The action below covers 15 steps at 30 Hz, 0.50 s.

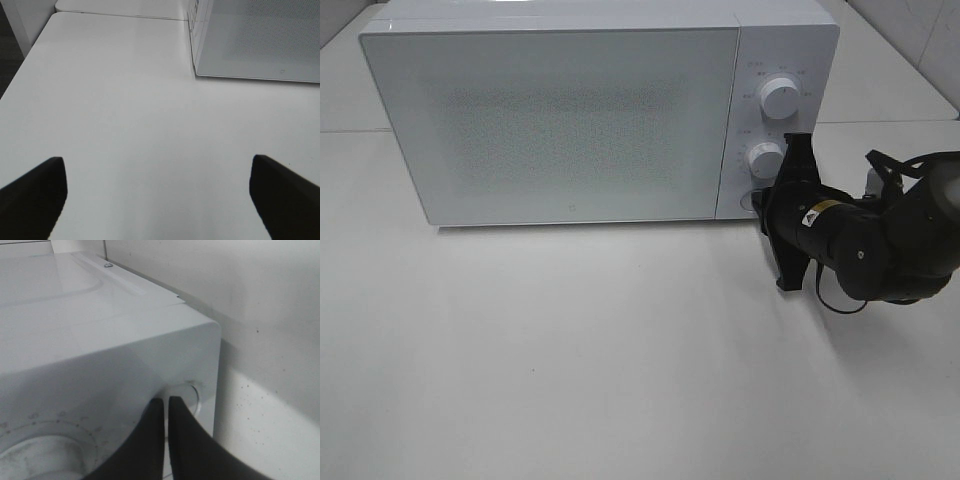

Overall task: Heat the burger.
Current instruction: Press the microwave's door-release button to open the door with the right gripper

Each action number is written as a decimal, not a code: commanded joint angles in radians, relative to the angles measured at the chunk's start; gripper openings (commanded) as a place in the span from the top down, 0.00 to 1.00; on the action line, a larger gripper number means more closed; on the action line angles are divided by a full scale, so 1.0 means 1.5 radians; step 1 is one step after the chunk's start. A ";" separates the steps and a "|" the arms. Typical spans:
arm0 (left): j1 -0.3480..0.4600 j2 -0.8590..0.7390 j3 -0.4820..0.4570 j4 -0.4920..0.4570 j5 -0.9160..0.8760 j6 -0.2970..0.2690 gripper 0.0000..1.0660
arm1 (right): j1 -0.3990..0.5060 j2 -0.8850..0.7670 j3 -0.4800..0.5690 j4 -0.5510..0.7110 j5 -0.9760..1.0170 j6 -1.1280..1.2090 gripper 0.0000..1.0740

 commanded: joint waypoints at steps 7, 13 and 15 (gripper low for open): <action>0.002 -0.009 0.000 -0.007 -0.011 0.001 0.15 | -0.001 -0.002 -0.031 0.029 -0.032 -0.030 1.00; 0.002 -0.009 0.000 -0.007 -0.011 0.001 0.15 | -0.001 -0.002 -0.045 0.069 -0.089 -0.041 1.00; 0.002 -0.009 0.000 -0.007 -0.011 0.001 0.15 | -0.001 -0.001 -0.049 0.077 -0.101 -0.042 1.00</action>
